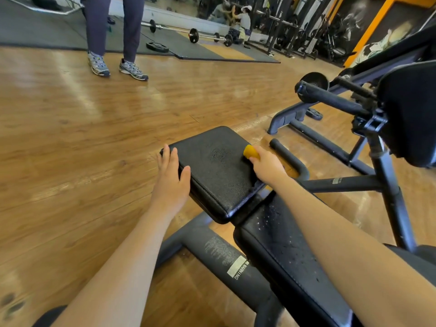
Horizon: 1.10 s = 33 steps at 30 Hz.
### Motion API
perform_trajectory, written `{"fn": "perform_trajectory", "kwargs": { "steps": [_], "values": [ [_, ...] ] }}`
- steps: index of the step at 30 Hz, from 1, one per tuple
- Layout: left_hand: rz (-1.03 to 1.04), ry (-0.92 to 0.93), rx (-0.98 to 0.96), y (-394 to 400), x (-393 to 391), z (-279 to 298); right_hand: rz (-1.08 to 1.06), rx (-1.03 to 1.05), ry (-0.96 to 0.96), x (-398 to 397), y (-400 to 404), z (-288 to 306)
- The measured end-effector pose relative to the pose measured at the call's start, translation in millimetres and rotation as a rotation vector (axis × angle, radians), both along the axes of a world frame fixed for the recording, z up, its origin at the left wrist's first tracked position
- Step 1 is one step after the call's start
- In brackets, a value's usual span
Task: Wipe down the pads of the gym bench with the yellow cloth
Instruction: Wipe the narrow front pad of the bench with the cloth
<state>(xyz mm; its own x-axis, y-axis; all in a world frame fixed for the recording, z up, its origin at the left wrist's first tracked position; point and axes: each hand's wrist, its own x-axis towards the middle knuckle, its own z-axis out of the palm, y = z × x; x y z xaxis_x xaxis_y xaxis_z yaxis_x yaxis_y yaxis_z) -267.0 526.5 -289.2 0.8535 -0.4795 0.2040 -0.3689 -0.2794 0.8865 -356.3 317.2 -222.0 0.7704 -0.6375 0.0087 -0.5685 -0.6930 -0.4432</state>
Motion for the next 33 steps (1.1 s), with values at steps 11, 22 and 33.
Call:
{"fn": "perform_trajectory", "kwargs": {
  "steps": [11,22,33],
  "values": [
    [-0.038,-0.004,0.092,5.7,-6.5,15.1,0.284,-0.026,-0.097,-24.3,100.6,-16.2],
    [-0.187,-0.205,0.581,25.1,-35.5,24.6,-0.011,0.046,0.02,-0.5,18.9,8.7],
    [-0.166,-0.277,0.629,22.7,-40.5,26.6,0.504,0.028,0.013,17.1,76.1,-6.2]
  ]
}}
